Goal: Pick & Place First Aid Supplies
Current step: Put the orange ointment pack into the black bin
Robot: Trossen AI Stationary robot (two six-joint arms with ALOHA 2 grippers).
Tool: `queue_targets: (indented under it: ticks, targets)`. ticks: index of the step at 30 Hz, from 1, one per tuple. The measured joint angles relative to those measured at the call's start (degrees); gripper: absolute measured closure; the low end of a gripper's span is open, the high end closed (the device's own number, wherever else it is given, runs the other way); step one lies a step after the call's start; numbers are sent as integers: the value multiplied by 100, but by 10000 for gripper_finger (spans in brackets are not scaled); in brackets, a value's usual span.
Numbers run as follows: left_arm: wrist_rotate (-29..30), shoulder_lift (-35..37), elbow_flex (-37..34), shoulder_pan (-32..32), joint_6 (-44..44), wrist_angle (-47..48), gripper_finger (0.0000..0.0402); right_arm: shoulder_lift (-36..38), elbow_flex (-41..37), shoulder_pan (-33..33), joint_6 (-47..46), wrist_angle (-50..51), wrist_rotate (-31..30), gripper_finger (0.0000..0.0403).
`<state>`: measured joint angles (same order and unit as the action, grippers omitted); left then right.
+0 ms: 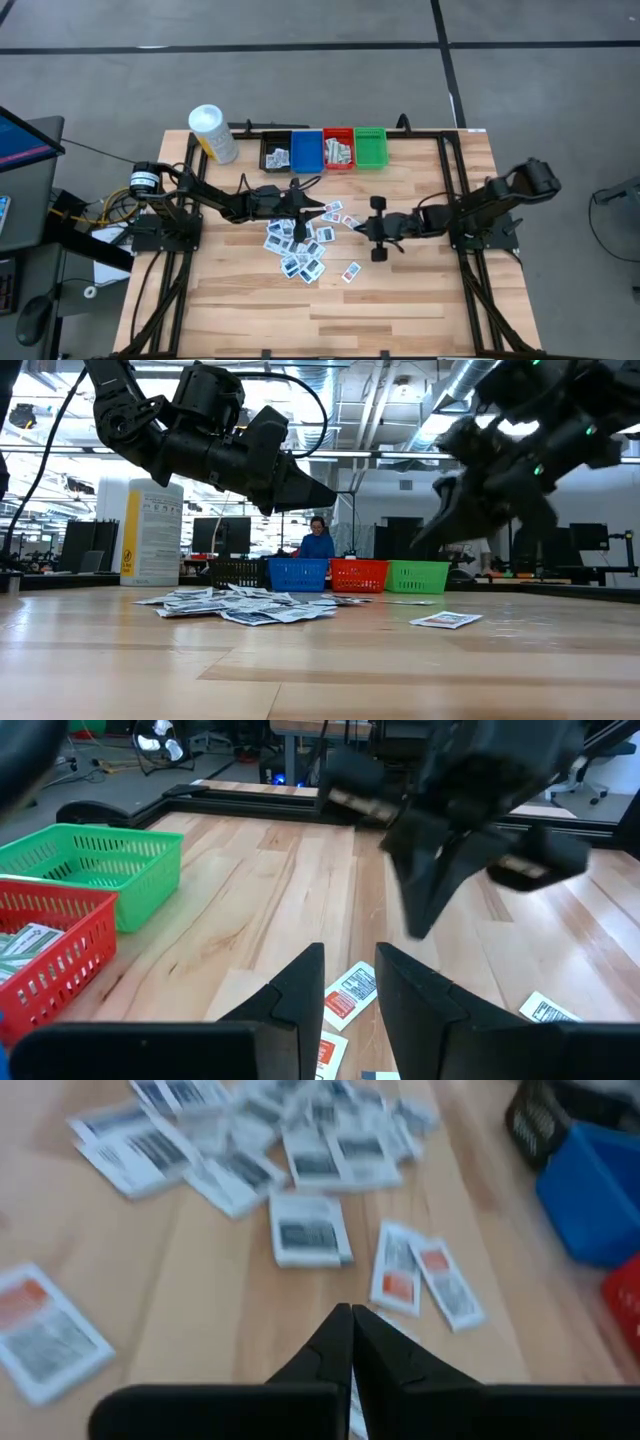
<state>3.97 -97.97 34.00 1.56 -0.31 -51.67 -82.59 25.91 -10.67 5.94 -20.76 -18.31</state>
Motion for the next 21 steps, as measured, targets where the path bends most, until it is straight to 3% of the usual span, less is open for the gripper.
queue_targets:
  ticks: [11, 16, 21]
  targets:
    - [0, 0, 0, 0, 6, -5, 309, 975, 11, -319, -83, 402, 1, 401]
    - [0, 0, 0, 0, 4, -8, 309, 842, 13, -212, -430, 826, 23, 386]
    - [0, 0, 0, 0, 4, -12, 309, 311, 13, -100, -469, 719, 27, 340]
